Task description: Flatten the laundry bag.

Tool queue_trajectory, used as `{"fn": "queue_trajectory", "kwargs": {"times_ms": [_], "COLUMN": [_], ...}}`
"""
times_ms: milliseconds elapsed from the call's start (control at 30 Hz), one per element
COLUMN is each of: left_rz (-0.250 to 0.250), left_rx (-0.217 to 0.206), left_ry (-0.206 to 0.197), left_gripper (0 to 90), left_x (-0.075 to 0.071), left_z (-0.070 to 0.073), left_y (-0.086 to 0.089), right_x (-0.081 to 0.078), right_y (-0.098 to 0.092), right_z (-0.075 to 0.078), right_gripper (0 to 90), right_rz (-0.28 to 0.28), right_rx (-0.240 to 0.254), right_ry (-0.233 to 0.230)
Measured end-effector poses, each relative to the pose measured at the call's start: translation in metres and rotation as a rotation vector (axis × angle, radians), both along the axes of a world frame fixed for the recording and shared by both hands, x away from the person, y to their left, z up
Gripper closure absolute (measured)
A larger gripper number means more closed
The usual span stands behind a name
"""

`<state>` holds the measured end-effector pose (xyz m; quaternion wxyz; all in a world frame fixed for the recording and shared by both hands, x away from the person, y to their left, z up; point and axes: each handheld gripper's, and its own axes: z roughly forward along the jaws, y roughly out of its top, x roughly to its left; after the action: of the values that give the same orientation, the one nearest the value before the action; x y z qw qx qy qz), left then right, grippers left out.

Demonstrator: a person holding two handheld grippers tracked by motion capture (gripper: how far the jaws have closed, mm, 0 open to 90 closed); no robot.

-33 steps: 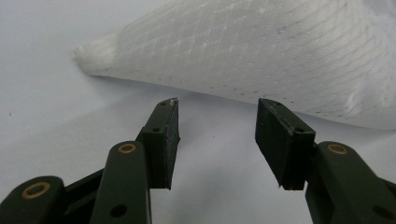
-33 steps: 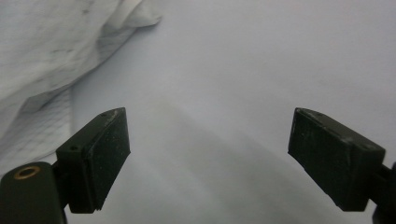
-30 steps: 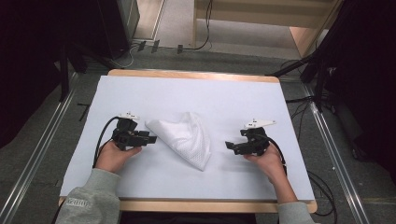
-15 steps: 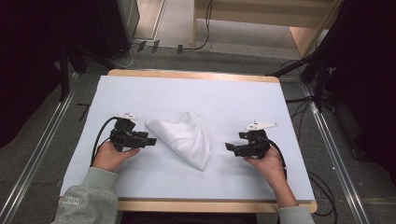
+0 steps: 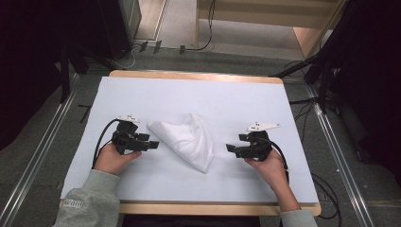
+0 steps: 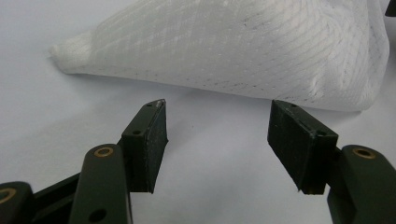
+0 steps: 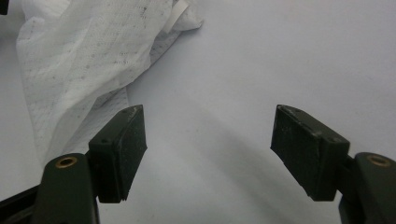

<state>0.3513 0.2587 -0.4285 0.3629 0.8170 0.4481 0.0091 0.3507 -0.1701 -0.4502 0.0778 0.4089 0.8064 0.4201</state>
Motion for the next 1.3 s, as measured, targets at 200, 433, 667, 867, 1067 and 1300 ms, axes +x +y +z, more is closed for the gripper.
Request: {"fn": "queue_trajectory", "kwargs": {"times_ms": [200, 433, 667, 867, 1067, 1300], "left_rz": [-0.023, -0.021, -0.028, -0.020, 0.005, 0.031], "left_rx": [0.004, -0.004, -0.012, -0.020, -0.019, -0.021], "left_ry": [0.011, 0.008, -0.007, -0.015, -0.013, -0.011], "left_gripper": [38.0, 38.0, 38.4, 38.5, 38.5, 38.5], "left_x": [0.000, 0.000, -0.002, -0.008, -0.016, -0.024], "left_z": [-0.001, -0.001, 0.001, 0.003, 0.003, 0.003], "left_y": [-0.002, -0.002, -0.002, 0.001, 0.008, 0.017], "right_x": [-0.001, -0.002, -0.003, -0.001, 0.004, 0.009], "right_y": [0.004, 0.007, 0.013, 0.026, 0.051, 0.074], "right_z": [0.001, 0.002, 0.005, 0.010, 0.011, 0.010], "right_gripper": [27.6, 27.7, 25.7, 22.3, 19.5, 15.4], "right_rz": [0.009, 0.018, 0.027, 0.054, 0.110, 0.163], "right_rx": [-0.003, -0.004, 0.008, 0.027, 0.027, 0.025], "right_ry": [0.001, 0.003, -0.005, -0.016, -0.017, -0.009]}}
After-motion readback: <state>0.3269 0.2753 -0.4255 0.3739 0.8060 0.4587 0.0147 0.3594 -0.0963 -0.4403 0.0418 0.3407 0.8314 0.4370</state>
